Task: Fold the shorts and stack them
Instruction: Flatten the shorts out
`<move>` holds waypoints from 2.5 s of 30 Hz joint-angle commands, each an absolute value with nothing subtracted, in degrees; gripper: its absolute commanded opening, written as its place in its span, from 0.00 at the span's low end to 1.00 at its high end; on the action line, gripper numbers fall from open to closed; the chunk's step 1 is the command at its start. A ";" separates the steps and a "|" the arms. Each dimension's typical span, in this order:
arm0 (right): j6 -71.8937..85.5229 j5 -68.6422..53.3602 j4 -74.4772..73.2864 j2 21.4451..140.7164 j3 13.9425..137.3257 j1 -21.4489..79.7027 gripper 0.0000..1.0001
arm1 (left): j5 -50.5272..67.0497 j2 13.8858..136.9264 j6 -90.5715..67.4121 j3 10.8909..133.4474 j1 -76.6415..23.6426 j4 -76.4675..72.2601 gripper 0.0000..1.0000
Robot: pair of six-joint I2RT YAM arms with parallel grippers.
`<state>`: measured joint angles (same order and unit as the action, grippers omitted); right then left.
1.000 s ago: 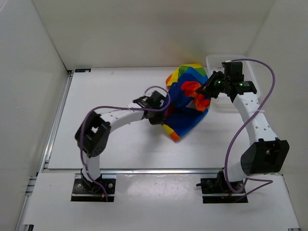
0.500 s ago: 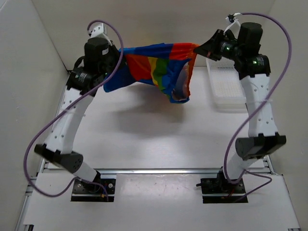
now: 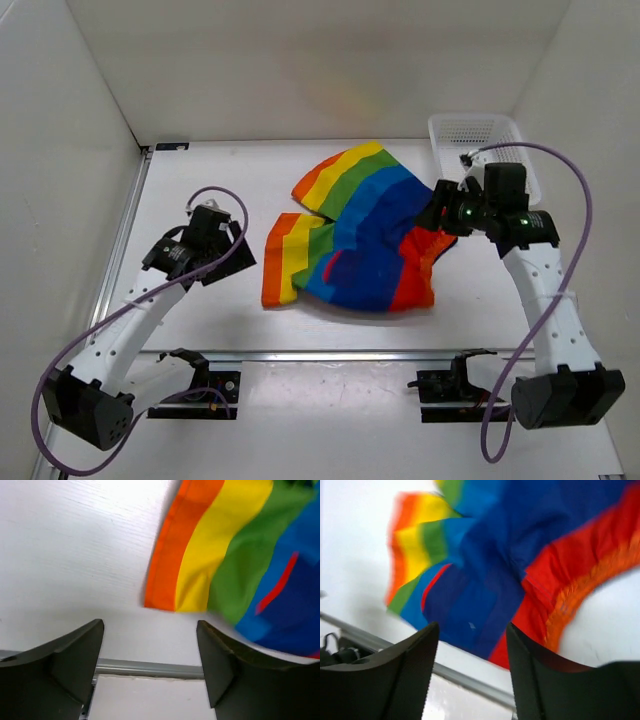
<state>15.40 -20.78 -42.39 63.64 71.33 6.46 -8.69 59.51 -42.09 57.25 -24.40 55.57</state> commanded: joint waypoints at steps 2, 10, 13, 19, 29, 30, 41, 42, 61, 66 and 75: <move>17.66 -9.68 -51.14 63.81 69.96 6.42 0.50 | -9.77 56.59 -42.55 63.19 -23.03 56.95 0.70; 34.34 -11.33 -53.53 56.26 54.27 6.42 0.34 | 0.08 61.87 -49.12 54.16 -26.71 56.69 0.57; 40.14 -14.05 -52.91 52.13 45.40 6.42 0.55 | 3.86 64.33 -53.16 48.44 -26.72 55.37 0.84; 47.80 -16.52 -51.77 44.04 33.94 6.42 0.76 | 3.00 69.16 -57.03 42.28 -26.72 49.41 0.98; 54.32 -17.05 -43.34 41.30 24.88 5.89 0.81 | -1.85 86.74 -55.55 51.32 -26.72 43.95 0.34; 54.32 -16.01 -40.46 41.92 24.00 5.89 0.81 | -1.85 87.97 -55.02 52.37 -26.72 43.95 0.17; 41.59 -8.00 -27.33 73.51 47.85 5.89 0.00 | -4.47 91.12 -47.04 76.92 -20.06 52.10 0.11; 40.09 -7.39 -28.20 76.17 52.77 5.89 0.00 | -4.48 92.01 -46.15 81.08 -19.08 53.86 0.11; 22.05 -13.01 -50.27 74.38 84.33 10.63 0.00 | -2.55 72.81 -41.65 83.86 -5.98 62.15 0.11; 26.27 -13.88 -45.37 72.14 66.20 10.63 0.03 | -2.02 70.04 -42.36 66.46 -6.50 55.82 0.11; 25.31 -9.77 -43.59 92.40 78.94 11.16 0.69 | -5.53 85.53 -36.47 75.86 -6.50 57.12 0.81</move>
